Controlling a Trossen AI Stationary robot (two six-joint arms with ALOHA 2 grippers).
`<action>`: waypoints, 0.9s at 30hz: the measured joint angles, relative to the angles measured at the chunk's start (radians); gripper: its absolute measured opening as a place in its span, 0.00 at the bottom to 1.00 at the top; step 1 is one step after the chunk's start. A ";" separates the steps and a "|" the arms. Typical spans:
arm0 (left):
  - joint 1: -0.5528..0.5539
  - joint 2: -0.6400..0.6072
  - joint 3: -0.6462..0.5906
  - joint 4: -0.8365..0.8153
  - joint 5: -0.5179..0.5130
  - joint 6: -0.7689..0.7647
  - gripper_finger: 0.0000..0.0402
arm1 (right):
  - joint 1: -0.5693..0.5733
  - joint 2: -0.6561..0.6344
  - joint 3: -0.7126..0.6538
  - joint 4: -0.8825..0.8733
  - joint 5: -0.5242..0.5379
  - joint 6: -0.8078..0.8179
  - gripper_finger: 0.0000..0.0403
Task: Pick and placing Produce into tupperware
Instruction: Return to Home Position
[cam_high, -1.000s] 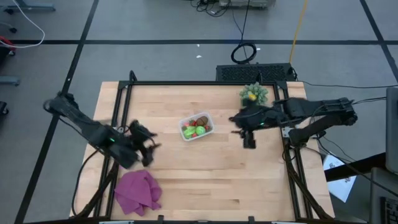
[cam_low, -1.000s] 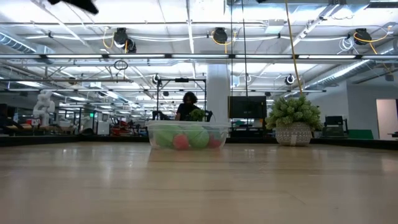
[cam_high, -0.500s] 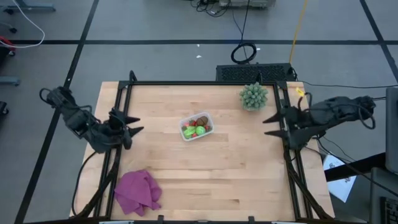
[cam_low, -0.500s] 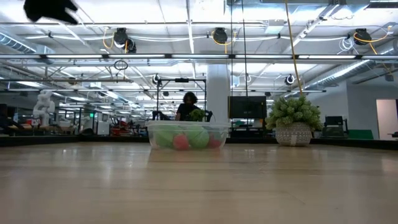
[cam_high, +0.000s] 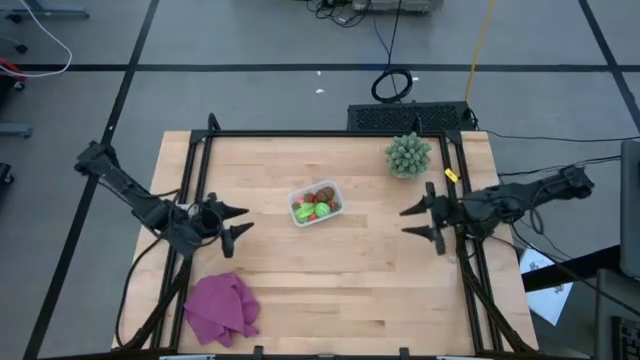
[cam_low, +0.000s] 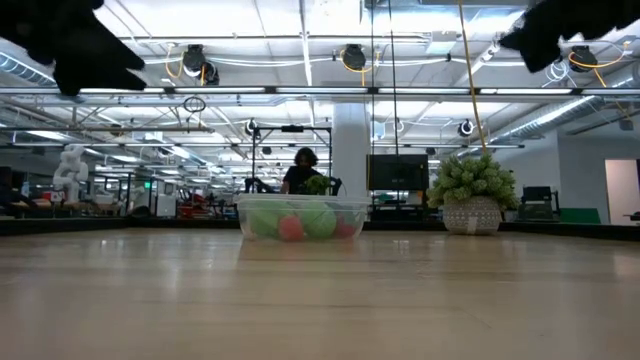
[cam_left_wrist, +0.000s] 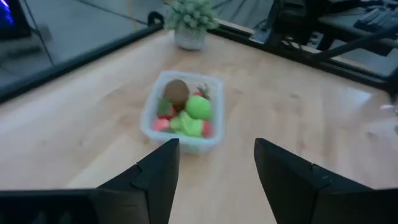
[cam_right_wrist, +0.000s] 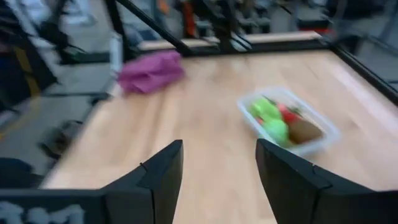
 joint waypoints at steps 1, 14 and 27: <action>0.022 0.000 -0.017 0.035 0.000 0.040 0.53 | -0.028 0.001 -0.013 0.001 0.000 -0.013 0.48; 0.410 -0.125 -0.110 0.222 0.243 0.397 0.53 | -0.410 -0.017 -0.035 0.122 -0.180 -0.187 0.48; 0.697 -0.343 -0.110 0.072 0.533 0.506 0.53 | -0.630 -0.221 -0.035 0.027 -0.401 -0.219 0.48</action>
